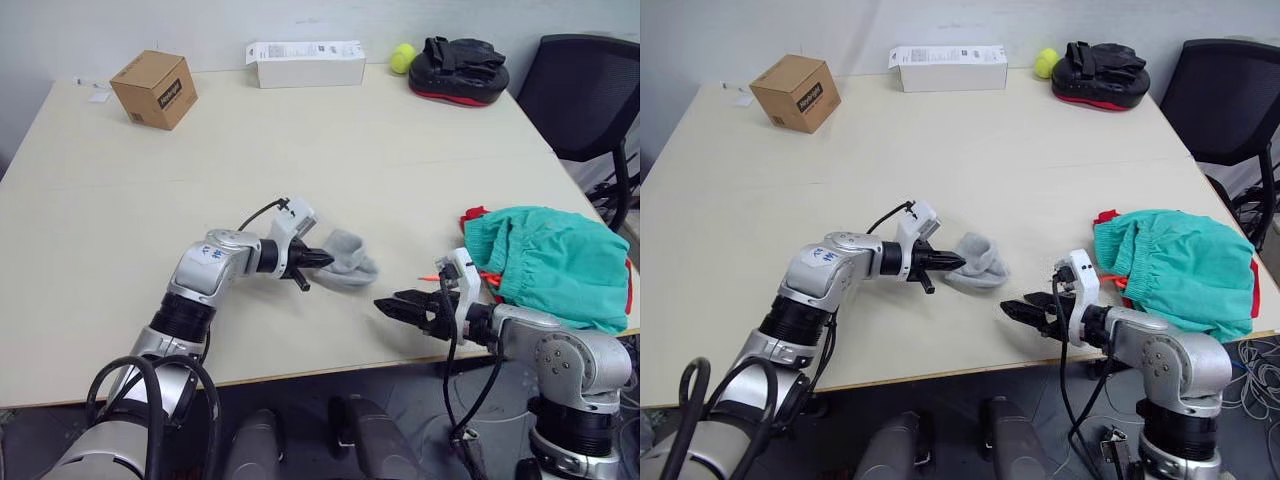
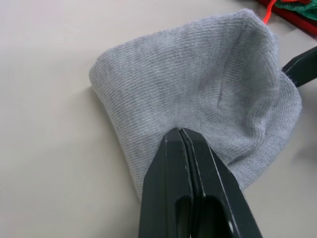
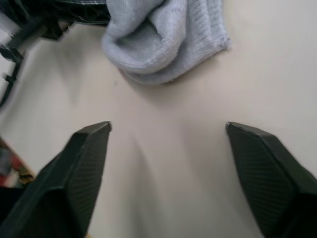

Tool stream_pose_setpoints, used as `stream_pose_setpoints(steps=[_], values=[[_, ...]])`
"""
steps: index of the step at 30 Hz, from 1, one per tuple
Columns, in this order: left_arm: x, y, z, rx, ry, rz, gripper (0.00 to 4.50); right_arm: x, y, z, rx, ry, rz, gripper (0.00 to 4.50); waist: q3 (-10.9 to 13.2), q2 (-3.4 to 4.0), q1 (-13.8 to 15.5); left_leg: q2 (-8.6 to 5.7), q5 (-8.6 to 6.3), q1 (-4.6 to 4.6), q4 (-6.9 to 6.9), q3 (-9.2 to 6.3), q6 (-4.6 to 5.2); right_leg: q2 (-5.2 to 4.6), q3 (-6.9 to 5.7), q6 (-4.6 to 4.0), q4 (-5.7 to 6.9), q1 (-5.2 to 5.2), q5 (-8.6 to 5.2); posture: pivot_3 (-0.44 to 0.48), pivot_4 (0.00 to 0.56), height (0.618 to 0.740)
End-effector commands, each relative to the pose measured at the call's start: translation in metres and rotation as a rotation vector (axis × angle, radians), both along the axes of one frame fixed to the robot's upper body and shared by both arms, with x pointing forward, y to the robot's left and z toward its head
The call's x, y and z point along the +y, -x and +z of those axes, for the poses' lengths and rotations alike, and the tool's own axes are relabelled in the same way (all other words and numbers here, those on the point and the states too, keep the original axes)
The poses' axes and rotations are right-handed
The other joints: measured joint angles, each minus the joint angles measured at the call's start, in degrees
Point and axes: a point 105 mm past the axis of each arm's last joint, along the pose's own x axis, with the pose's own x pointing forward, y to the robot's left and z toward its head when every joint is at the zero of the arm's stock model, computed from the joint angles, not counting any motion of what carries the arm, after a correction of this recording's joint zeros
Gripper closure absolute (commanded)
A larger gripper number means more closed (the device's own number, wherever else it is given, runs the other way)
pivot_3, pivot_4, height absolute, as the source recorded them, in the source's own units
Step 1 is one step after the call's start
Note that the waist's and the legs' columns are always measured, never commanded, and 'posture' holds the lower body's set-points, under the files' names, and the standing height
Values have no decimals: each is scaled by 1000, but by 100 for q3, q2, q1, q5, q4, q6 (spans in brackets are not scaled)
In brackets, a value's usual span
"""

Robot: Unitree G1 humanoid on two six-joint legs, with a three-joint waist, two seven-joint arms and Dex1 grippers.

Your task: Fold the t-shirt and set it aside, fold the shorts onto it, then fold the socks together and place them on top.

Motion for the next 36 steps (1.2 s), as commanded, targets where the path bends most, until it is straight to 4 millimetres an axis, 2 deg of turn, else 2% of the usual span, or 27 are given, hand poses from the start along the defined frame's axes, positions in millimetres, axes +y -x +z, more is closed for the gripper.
stream_pose_setpoints(steps=[1,7,9,13,20,26,30,36], values=[[-1,-1,3,-13,-11,-7,4500,3,-3,5,60,-119,-43,37,-1,3,-2,0,2,0,0,0,1,0,0,0,0,0,0,0,150,740],[-2,1,4,-23,-22,-18,4500,13,-31,-7,215,-356,-177,37,-3,5,-41,-3,4,0,-1,1,5,-2,2,-1,-2,1,1,0,150,740],[-2,1,5,-26,-25,-20,4500,16,-40,-9,257,-385,-214,37,-4,8,-77,-3,5,0,0,1,7,-3,2,-2,-1,1,3,0,150,740],[-3,2,6,-32,-29,-24,4500,29,-50,-16,329,-360,-215,37,-7,11,-124,-4,10,2,0,1,11,-4,2,-3,-2,4,4,0,150,740],[0,2,6,-36,-34,-18,4500,67,-51,-17,380,-290,-87,37,-14,11,-260,-1,15,10,-2,1,11,-1,4,-2,-2,9,4,0,150,740],[0,3,5,-36,-32,-12,4500,77,-58,-20,385,-260,-70,37,-15,11,-337,3,29,24,-23,5,-4,5,5,-1,-1,9,4,0,150,740],[2,4,4,-33,-30,-4,4500,74,-63,-25,387,-246,-104,1327,-15,11,-360,2,36,30,-42,5,-10,7,6,-1,-2,8,4,0,150,740],[7,5,3,-27,-29,8,4500,67,-62,-26,378,-249,-115,3519,-20,2,-369,1,37,33,-58,6,-15,6,7,-1,-3,5,4,0,150,740]])
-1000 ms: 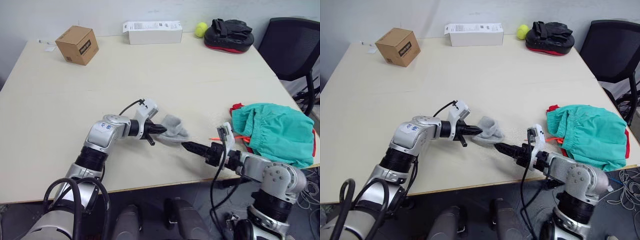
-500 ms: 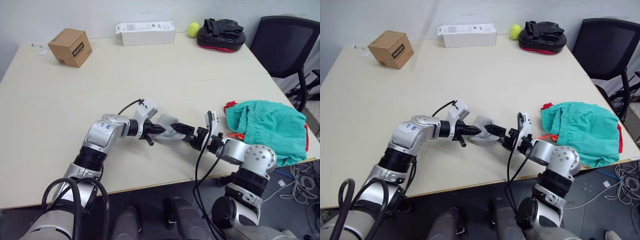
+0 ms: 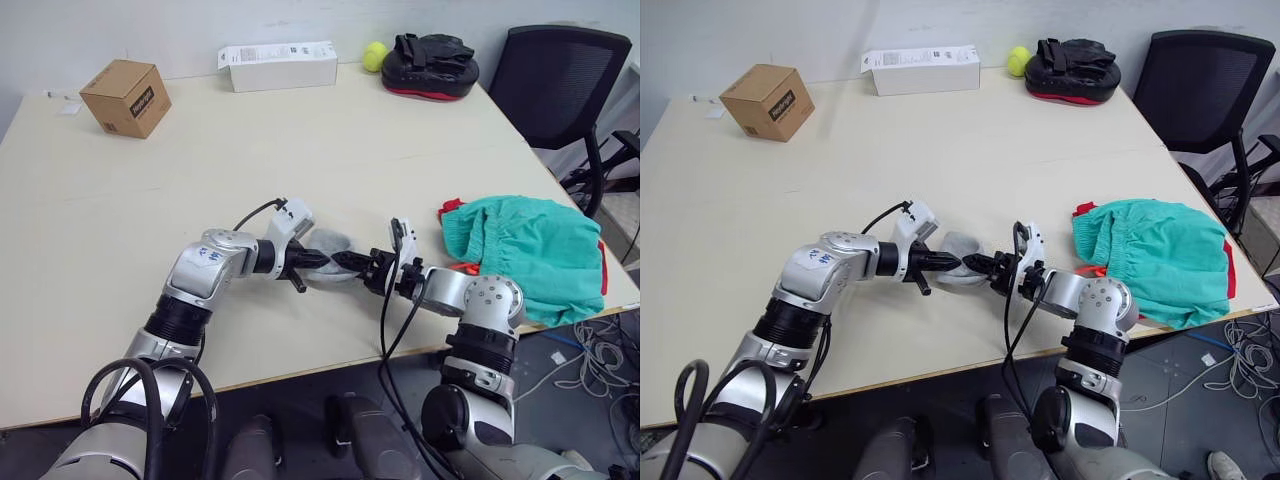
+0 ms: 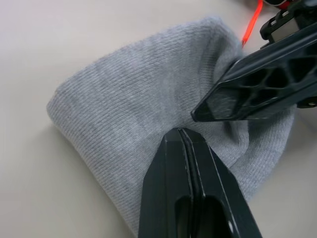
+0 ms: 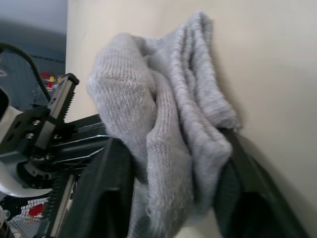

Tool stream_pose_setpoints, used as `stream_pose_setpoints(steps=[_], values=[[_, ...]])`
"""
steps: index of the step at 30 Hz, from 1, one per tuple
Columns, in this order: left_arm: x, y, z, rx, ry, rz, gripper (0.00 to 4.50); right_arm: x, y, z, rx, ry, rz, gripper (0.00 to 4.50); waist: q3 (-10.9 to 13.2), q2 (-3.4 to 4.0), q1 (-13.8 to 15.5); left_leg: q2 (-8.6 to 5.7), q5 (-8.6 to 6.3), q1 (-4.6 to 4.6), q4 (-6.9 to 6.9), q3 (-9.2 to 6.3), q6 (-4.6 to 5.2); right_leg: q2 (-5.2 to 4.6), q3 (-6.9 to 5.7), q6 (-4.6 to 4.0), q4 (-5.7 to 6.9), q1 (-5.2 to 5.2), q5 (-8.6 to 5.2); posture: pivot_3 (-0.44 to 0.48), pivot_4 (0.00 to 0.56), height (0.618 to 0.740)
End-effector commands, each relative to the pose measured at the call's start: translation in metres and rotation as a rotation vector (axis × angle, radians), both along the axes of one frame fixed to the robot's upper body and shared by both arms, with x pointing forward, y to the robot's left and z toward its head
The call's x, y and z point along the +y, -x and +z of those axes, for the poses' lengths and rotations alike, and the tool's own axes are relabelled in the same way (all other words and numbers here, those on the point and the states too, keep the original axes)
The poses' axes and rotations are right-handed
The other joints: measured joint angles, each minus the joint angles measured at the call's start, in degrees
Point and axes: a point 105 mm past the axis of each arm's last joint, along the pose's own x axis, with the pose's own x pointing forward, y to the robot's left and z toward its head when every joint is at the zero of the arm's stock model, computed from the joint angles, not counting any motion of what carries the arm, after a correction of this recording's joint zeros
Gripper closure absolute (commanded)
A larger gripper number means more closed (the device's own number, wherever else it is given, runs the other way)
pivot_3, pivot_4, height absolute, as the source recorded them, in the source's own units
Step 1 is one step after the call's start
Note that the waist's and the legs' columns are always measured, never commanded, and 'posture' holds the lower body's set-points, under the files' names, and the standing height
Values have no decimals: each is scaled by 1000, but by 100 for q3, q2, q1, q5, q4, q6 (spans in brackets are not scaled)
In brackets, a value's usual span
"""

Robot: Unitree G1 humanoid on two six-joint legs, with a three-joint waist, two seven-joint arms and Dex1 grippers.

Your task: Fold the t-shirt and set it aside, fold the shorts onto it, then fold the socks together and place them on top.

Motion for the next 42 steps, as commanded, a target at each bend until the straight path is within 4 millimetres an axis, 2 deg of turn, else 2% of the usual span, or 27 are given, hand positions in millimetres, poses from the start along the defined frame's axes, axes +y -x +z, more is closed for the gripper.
stream_pose_setpoints(steps=[1,3,4,7,12,15,19,23,26,27,31,34,37,42], values=[[3,1,2,-10,3,4,4500,0,9,-22,82,37,15,3830,-8,-13,5,1,0,3,-3,-1,-3,0,-1,0,-1,2,0,0,150,740],[4,1,3,-6,14,13,4500,-3,9,-21,77,37,10,4298,-13,-21,13,0,1,3,-3,-1,-3,-1,-1,0,-4,3,0,0,150,740],[4,1,4,-4,20,16,4500,-3,8,-20,75,37,9,4383,-13,-21,20,-1,0,2,-3,-1,-3,-2,-1,0,-8,4,0,0,150,740],[7,-1,13,-35,55,30,3885,-6,8,-16,55,39,5,4385,-13,-21,45,-2,0,-5,-6,-1,-3,-3,-1,1,-27,4,1,0,150,740],[19,13,52,-159,161,-61,2251,-13,8,-1,-21,51,20,4385,-11,-19,61,-2,4,-13,-22,0,3,-3,-1,1,-40,-2,3,0,150,740],[37,43,86,-260,207,-197,1293,-33,10,29,-137,55,26,4385,3,3,89,-2,4,-31,-31,0,2,-3,-3,0,-40,-24,3,0,150,740],[51,61,100,-285,215,-249,14,-61,14,64,-269,44,15,4385,8,18,170,-9,19,-115,-21,-3,-27,-7,-5,3,-32,-106,2,0,150,740],[52,65,105,-314,209,-259,0,-105,27,103,-398,60,10,4385,14,24,238,-10,0,-125,-20,1,-7,-8,-3,16,-57,-105,-6,0,150,740],[45,70,107,-323,227,-290,0,-144,40,120,-413,90,-20,4385,16,26,271,-14,-12,-137,-18,3,5,-7,1,26,-84,-104,-9,0,150,740],[44,71,107,-326,230,-297,0,-151,42,123,-409,97,-25,4385,15,26,273,-13,-14,-140,-18,3,7,-6,1,30,-92,-102,-8,0,150,740],[35,81,107,-353,243,-354,0,-230,69,142,-367,161,-215,4386,16,28,303,-17,-22,-148,-16,8,17,-4,9,49,-111,-100,-10,0,150,740],[34,85,108,-364,256,-365,0,-266,76,136,-319,201,-340,4386,15,29,332,-17,-24,-148,-15,12,19,0,13,57,-125,-97,-8,0,150,740],[35,85,110,-362,270,-360,0,-299,71,116,-256,245,-476,4386,16,26,275,-10,-25,-135,0,17,17,8,19,67,-129,-81,1,0,150,740],[35,81,111,-368,257,-344,0,-313,57,63,-122,390,-514,4386,16,28,225,-13,-13,-133,23,28,24,8,32,74,-121,-78,12,0,150,740]])
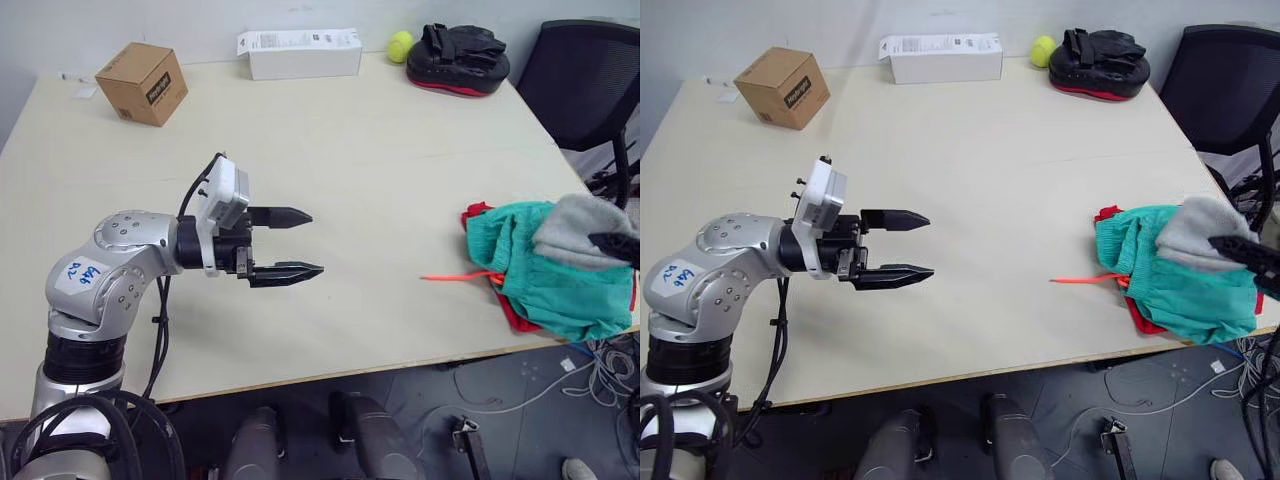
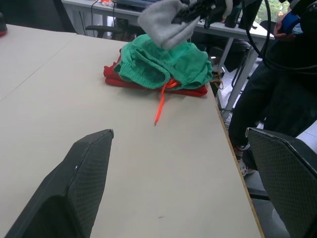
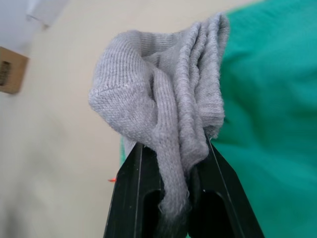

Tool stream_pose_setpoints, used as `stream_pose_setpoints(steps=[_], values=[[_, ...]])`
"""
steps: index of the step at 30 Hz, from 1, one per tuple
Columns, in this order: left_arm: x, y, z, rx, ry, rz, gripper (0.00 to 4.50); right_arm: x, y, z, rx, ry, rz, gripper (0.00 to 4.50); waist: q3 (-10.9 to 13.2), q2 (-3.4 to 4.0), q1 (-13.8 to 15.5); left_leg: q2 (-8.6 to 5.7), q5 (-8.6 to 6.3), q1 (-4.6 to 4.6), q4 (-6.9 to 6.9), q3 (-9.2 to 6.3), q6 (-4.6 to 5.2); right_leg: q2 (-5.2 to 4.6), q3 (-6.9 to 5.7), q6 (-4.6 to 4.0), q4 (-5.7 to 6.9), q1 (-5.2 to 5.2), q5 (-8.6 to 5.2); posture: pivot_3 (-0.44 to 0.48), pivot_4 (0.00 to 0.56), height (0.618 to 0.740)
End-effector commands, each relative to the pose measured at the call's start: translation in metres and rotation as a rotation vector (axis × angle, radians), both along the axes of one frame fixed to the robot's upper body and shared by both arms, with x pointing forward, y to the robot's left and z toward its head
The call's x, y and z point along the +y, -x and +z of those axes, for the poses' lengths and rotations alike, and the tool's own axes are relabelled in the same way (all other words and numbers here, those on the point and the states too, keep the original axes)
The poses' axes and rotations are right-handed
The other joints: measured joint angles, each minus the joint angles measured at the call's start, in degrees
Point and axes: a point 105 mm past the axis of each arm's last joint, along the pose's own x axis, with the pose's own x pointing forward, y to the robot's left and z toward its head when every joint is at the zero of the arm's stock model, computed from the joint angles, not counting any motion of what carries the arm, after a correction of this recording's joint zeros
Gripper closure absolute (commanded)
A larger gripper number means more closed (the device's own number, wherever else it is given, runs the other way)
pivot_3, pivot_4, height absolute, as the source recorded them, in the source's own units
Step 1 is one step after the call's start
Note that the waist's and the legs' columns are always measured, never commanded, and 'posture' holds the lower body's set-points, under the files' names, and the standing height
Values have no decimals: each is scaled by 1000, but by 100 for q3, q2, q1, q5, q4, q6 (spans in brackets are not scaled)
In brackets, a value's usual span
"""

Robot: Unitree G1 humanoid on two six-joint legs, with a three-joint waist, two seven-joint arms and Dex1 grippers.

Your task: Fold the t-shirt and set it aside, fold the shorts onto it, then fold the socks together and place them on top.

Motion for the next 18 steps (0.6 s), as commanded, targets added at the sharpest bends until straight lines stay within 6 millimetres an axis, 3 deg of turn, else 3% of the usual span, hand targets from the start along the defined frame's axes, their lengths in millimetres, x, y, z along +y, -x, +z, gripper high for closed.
stream_pose_setpoints(steps=[1,4,6,13,14,18], values=[[-1,2,10,-55,6,-6,0,-12,-12,-26,53,106,-63,4386,0,0,-13,1,5,3,2,1,-2,1,1,5,3,1,3,0,150,740],[-3,1,12,-62,6,0,0,-27,-16,-51,118,196,-126,3395,0,1,2,0,25,6,5,-2,0,4,1,6,4,4,18,0,150,740],[-2,2,13,-59,9,4,0,-31,-15,-52,107,220,-121,2715,0,2,15,-1,32,8,7,-2,-1,4,1,3,12,4,21,0,150,740],[9,8,17,13,58,-1,0,-41,0,-19,-34,425,6,240,1,5,30,0,30,7,34,-4,0,2,1,-1,37,6,24,0,150,740],[11,9,18,17,65,0,0,-41,4,-15,-48,481,40,56,2,5,30,0,30,7,34,-3,0,1,1,2,37,6,22,0,150,740],[20,10,20,21,69,12,0,-40,22,7,-125,687,216,56,4,9,23,1,29,14,37,-5,-1,3,-1,4,39,14,21,0,150,740]])
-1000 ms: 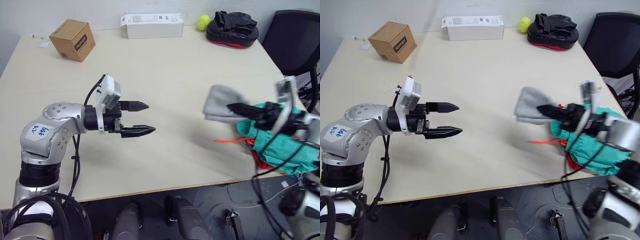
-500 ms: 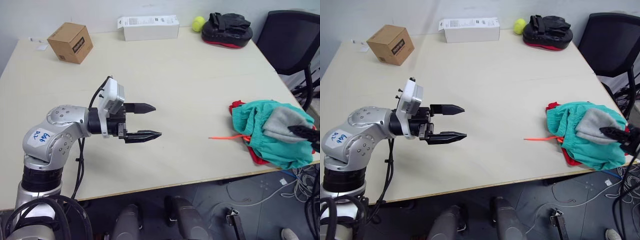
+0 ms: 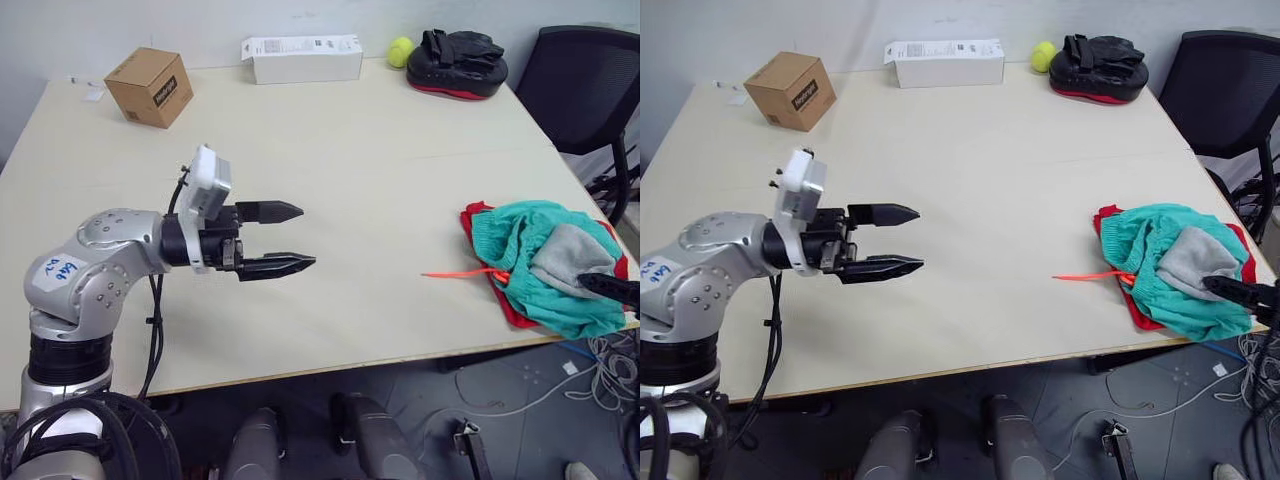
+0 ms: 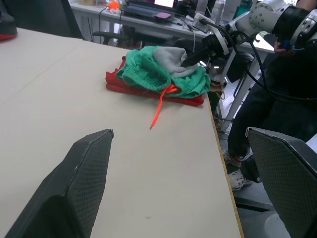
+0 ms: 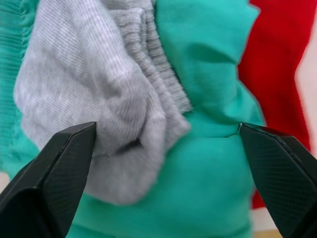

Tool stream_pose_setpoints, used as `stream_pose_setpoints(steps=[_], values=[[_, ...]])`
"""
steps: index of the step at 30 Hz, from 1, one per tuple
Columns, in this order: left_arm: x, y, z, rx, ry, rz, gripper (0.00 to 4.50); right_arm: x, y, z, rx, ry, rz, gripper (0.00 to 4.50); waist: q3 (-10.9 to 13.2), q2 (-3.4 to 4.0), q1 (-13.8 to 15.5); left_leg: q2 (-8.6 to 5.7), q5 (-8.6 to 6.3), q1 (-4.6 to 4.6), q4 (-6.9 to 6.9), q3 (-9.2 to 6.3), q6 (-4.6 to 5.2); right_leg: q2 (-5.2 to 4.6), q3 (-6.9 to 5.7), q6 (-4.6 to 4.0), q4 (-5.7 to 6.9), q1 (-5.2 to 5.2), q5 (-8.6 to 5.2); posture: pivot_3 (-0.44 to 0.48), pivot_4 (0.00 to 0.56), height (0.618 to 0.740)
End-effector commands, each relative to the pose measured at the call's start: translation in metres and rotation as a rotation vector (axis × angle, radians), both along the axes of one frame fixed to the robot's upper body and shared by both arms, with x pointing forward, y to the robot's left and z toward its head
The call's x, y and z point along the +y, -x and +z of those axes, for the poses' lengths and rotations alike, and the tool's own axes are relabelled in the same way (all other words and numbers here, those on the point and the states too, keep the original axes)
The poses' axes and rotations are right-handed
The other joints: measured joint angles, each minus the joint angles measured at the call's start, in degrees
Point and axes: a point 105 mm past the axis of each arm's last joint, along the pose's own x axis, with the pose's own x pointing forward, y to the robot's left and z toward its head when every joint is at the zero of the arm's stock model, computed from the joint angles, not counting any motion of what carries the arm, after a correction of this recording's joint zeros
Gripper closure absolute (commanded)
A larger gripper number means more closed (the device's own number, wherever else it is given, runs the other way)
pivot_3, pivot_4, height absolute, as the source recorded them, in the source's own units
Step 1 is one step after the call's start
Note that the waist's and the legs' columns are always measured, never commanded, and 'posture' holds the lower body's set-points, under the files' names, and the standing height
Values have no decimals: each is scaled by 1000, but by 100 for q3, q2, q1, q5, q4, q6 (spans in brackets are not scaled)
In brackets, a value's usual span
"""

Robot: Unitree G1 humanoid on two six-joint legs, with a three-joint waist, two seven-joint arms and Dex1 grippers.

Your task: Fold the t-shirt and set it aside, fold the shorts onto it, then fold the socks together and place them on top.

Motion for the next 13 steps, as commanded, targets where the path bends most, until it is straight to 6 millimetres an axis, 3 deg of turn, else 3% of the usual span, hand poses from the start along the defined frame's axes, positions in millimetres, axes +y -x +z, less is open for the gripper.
stream_pose_setpoints(steps=[1,4,9,13], values=[[10,6,8,-34,1,5,0,1,15,42,-94,225,200,56,1,5,-11,-1,0,0,1,1,0,0,0,0,0,1,0,0,150,740],[27,11,12,-8,-1,26,0,4,36,63,-111,320,361,56,5,16,-30,0,-3,14,-2,3,-2,3,0,4,-1,10,-3,0,150,740],[67,22,17,48,-20,115,0,-9,47,100,-216,298,341,56,8,11,-104,5,-7,27,1,1,7,5,-1,-13,-1,20,-1,0,150,740],[88,26,23,46,-10,188,0,-11,53,101,-217,255,364,56,13,2,-109,4,-14,33,9,-16,21,3,-11,-46,-4,35,-8,0,150,740]])
